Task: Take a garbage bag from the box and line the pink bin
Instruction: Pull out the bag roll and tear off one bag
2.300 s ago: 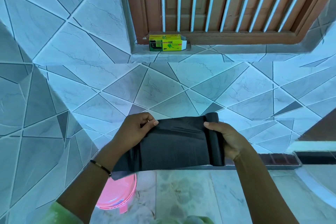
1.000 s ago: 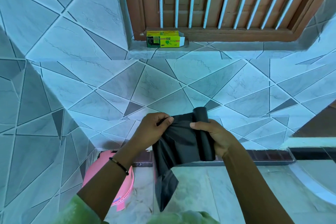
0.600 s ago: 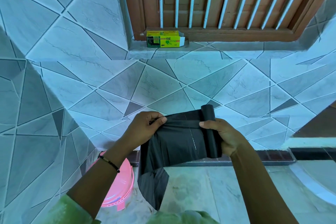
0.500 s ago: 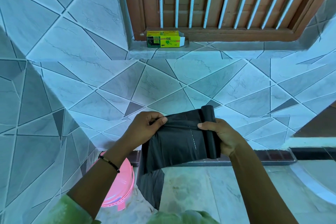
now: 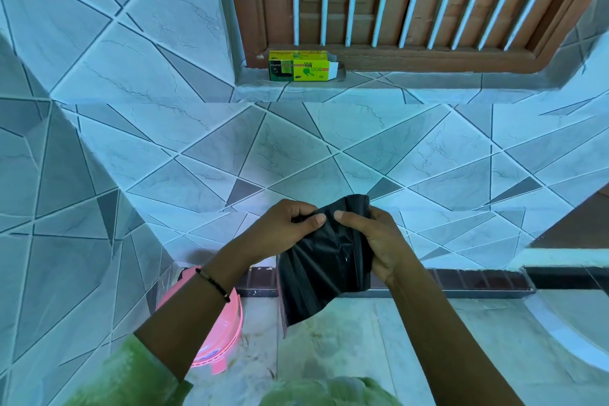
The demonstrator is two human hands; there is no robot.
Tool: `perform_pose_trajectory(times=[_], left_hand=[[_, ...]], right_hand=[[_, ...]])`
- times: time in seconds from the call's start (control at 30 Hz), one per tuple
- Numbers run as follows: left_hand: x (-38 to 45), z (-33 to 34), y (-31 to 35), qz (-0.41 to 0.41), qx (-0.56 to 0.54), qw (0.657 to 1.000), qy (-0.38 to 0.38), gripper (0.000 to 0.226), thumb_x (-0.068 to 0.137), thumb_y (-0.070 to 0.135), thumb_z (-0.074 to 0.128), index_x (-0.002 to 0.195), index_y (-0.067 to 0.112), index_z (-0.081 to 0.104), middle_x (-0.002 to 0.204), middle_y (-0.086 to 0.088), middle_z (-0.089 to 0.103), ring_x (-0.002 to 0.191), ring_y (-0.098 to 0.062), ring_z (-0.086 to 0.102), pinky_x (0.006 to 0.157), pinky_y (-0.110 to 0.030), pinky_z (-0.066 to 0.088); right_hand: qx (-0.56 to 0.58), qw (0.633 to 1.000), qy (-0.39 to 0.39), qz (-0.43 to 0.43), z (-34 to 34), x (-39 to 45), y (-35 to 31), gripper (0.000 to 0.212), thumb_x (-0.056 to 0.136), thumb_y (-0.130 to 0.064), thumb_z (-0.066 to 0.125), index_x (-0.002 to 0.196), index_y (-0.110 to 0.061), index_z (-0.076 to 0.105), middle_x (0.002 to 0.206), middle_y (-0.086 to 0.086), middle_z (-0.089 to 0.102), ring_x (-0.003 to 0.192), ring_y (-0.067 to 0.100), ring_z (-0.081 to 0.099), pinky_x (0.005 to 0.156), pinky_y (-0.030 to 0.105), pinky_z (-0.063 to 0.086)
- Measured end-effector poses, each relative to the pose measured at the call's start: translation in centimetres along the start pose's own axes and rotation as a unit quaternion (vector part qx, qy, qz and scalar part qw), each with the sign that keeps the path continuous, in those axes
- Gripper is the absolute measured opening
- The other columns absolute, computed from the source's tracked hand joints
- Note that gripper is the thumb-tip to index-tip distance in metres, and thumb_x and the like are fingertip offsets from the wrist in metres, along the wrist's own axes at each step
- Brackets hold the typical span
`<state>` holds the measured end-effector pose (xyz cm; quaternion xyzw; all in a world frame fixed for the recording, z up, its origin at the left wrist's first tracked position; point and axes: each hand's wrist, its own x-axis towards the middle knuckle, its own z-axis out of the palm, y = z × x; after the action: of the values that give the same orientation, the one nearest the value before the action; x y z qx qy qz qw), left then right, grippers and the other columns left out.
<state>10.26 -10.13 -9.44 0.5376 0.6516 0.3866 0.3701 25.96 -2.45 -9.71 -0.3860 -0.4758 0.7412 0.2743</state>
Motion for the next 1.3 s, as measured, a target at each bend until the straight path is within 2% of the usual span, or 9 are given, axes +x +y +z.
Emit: perform_pose_trajectory(times=[0.2,0.3,0.43,0.53,0.6,0.77,0.9,1.07,1.3], left_hand=[[-0.7,0.1,0.4,0.006,-0.004,1.0,-0.024,0.044,0.094,0.037,0.049,0.07,-0.001,0.05,0.067,-0.009,0.038,0.065,-0.015,0.038,0.064,-0.029,0.028],[-1.0,0.2,1.1,0.004,-0.034,0.999,-0.017,0.042,0.093,0.041,0.045,0.062,0.012,0.042,0.065,-0.006,0.029,0.062,-0.015,0.029,0.058,-0.028,0.022],[-1.4,0.1,1.7,-0.01,-0.133,0.991,0.0,0.038,0.095,0.031,0.044,0.06,0.021,0.057,0.053,0.014,0.051,0.054,0.0,0.047,0.056,-0.011,0.037],[-1.6,0.3,1.9,0.001,-0.201,0.98,-0.003,0.033,0.089,0.038,0.047,0.074,0.012,0.061,0.067,0.007,0.059,0.063,-0.002,0.053,0.063,-0.013,0.043],[-1.8,0.7,2.0,0.012,-0.276,0.961,0.004,0.035,0.088,0.038,0.049,0.083,0.007,0.065,0.079,-0.003,0.065,0.072,-0.009,0.059,0.071,-0.02,0.047],[-1.5,1.8,2.8,0.019,-0.388,0.92,0.047,0.035,0.087,0.029,0.044,0.077,0.017,0.075,0.081,0.002,0.075,0.076,-0.008,0.069,0.07,-0.018,0.054],[-1.9,1.4,3.0,0.024,-0.343,0.937,0.051,0.033,0.092,0.033,0.048,0.077,0.015,0.072,0.08,-0.002,0.071,0.074,-0.013,0.064,0.071,-0.022,0.051],[-2.5,0.2,3.0,0.045,-0.174,0.982,0.05,0.058,0.088,0.044,0.047,0.084,-0.013,0.051,0.078,-0.011,0.048,0.075,-0.02,0.041,0.072,-0.035,0.031],[-2.3,0.0,3.6,0.071,-0.078,0.99,0.089,0.035,0.093,0.033,0.045,0.091,0.006,0.067,0.081,-0.013,0.066,0.075,-0.01,0.058,0.072,-0.026,0.045]], right_hand=[[0.036,0.999,0.002,-0.013,0.5,-0.1,0.5,0.011,0.076,-0.011,0.072,0.083,-0.002,0.07,0.079,0.014,0.071,0.072,0.025,0.067,0.065,0.032,0.056],[0.082,0.997,-0.012,-0.008,0.5,-0.2,0.5,0.012,0.078,-0.006,0.067,0.086,0.002,0.069,0.082,0.018,0.069,0.075,0.028,0.066,0.068,0.033,0.056],[0.118,0.988,-0.1,0.026,0.5,-0.3,0.1,0.033,0.063,-0.012,0.075,0.089,0.004,0.064,0.088,0.019,0.062,0.076,0.03,0.062,0.069,0.032,0.055],[0.186,0.968,-0.159,0.049,0.9,-0.4,0.0,0.062,0.045,-0.02,0.085,0.096,0.007,0.061,0.091,0.021,0.063,0.075,0.029,0.065,0.07,0.034,0.056],[0.236,0.954,-0.183,0.036,1.3,-0.6,-0.1,0.056,0.043,-0.02,0.084,0.09,0.006,0.069,0.09,0.021,0.071,0.079,0.029,0.069,0.073,0.034,0.057],[0.313,0.929,-0.197,0.006,3.0,-1.3,-0.6,0.048,0.044,-0.02,0.081,0.085,0.004,0.074,0.09,0.018,0.074,0.082,0.027,0.071,0.075,0.033,0.058],[0.3,0.943,-0.146,-0.02,3.1,-1.6,-0.9,0.013,0.059,-0.018,0.071,0.064,-0.007,0.072,0.07,0.01,0.071,0.065,0.021,0.069,0.065,0.028,0.057],[0.168,0.979,-0.108,-0.035,2.4,-1.3,-1.0,0.019,0.063,-0.01,0.079,0.074,-0.004,0.064,0.071,0.014,0.064,0.064,0.025,0.063,0.066,0.032,0.056],[0.236,0.969,-0.015,-0.069,2.6,-1.2,-1.0,0.009,0.078,0.001,0.059,0.069,-0.003,0.057,0.06,0.01,0.063,0.055,0.022,0.063,0.053,0.028,0.054]])
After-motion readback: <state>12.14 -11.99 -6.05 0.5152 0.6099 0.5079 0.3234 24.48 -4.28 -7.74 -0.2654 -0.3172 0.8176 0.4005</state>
